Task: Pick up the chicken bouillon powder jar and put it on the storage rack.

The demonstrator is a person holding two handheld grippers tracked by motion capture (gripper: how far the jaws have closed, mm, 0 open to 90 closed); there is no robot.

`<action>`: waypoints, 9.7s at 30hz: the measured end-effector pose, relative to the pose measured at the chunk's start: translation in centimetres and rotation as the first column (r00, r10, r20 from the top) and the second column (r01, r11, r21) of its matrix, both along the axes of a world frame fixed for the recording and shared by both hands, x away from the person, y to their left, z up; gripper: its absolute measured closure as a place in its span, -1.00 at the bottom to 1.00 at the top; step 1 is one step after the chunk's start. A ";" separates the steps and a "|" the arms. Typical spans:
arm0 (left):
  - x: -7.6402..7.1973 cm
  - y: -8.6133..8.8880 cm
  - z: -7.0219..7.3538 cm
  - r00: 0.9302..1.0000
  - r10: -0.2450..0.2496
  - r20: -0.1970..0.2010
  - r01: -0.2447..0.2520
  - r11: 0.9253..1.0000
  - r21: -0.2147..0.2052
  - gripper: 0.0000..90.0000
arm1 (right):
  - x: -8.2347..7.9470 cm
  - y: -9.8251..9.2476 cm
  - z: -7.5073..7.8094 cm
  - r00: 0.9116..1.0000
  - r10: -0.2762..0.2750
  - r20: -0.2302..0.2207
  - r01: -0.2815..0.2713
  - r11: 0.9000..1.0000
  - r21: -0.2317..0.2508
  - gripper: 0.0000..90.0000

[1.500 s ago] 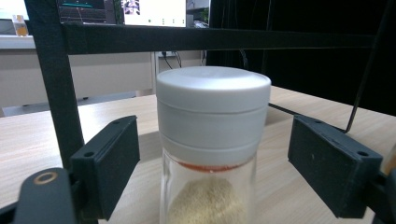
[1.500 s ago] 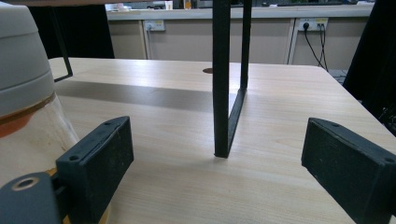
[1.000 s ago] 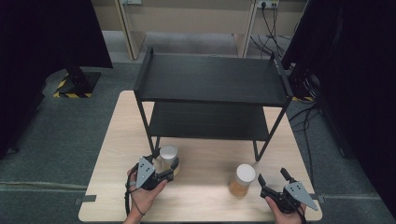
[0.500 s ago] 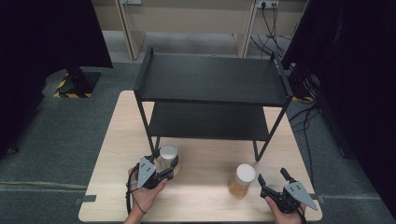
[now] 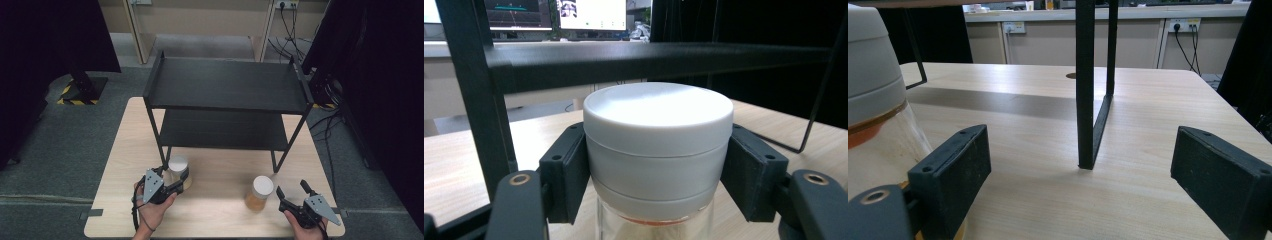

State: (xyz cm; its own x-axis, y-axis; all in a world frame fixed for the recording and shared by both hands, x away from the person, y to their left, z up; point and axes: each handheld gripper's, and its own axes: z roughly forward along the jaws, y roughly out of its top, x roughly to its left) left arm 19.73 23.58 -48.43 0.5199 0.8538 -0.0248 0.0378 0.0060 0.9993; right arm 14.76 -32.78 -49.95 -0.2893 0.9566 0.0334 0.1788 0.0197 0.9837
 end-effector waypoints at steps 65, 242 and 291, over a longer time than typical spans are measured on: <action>-0.1 -1.8 14.4 0.957 0.129 0.258 -0.101 0.988 -0.116 -0.25 | 0.0 -0.1 -0.1 1.000 -0.008 0.000 0.008 1.000 0.019 -0.79; -0.2 -1.1 9.7 0.981 0.107 0.161 -0.090 0.990 -0.106 -0.69 | 0.0 -0.1 -0.1 1.000 0.004 0.003 -0.004 1.000 0.008 -0.79; -1.9 -0.2 -0.7 0.996 0.090 0.022 -0.090 0.996 -0.013 -0.68 | 0.0 -0.1 -0.1 1.000 0.006 0.009 -0.006 1.000 -0.002 -0.79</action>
